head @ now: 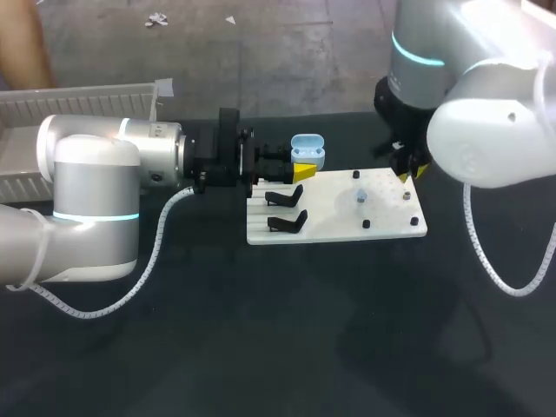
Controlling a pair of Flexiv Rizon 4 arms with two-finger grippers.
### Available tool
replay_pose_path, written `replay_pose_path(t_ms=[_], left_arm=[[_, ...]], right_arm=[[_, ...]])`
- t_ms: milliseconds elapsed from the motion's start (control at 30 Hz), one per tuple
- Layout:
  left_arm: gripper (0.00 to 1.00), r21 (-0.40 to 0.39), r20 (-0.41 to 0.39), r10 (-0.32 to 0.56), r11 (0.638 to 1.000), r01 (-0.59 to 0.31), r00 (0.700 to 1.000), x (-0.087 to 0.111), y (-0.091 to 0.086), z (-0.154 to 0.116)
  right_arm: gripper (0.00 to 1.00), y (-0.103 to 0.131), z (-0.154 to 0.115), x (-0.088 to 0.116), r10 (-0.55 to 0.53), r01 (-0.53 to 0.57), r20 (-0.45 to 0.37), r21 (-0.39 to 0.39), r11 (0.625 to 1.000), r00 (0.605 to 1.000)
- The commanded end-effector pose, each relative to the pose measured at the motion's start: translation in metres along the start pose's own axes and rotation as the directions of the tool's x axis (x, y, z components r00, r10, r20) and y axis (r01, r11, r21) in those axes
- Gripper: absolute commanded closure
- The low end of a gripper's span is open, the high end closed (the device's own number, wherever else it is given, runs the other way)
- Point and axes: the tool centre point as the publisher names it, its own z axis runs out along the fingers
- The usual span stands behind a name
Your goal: Pick up each earbud case from the left stands, insert the matching earbuds, close the lid, and place the case in the box.
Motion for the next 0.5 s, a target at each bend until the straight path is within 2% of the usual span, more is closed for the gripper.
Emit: replay_pose_path(t_ms=[33, 267, 333, 500], left_arm=[[1.00, -0.007, 0.005, 0.004, 1.000, -0.004, 1.000, 0.001, -0.002, 0.000], [1.00, -0.007, 0.005, 0.004, 1.000, -0.004, 1.000, 0.001, -0.002, 0.000], [1.00, -0.007, 0.005, 0.004, 1.000, -0.004, 1.000, 0.001, -0.002, 0.000], [1.00, -0.007, 0.005, 0.004, 1.000, -0.004, 1.000, 0.001, -0.002, 0.000]], right_arm=[[1.00, 0.007, -0.035, 0.011, -0.004, 0.004, 0.004, -0.006, 1.000, 1.000], [1.00, 0.021, -0.071, 0.021, -0.038, 0.038, 0.000, -0.011, 0.999, 0.999], [1.00, 0.023, -0.080, 0.022, -0.030, 0.030, 0.030, -0.020, 0.999, 0.999], [1.00, 0.023, -0.080, 0.022, -0.030, 0.030, 0.030, -0.020, 0.999, 0.999]])
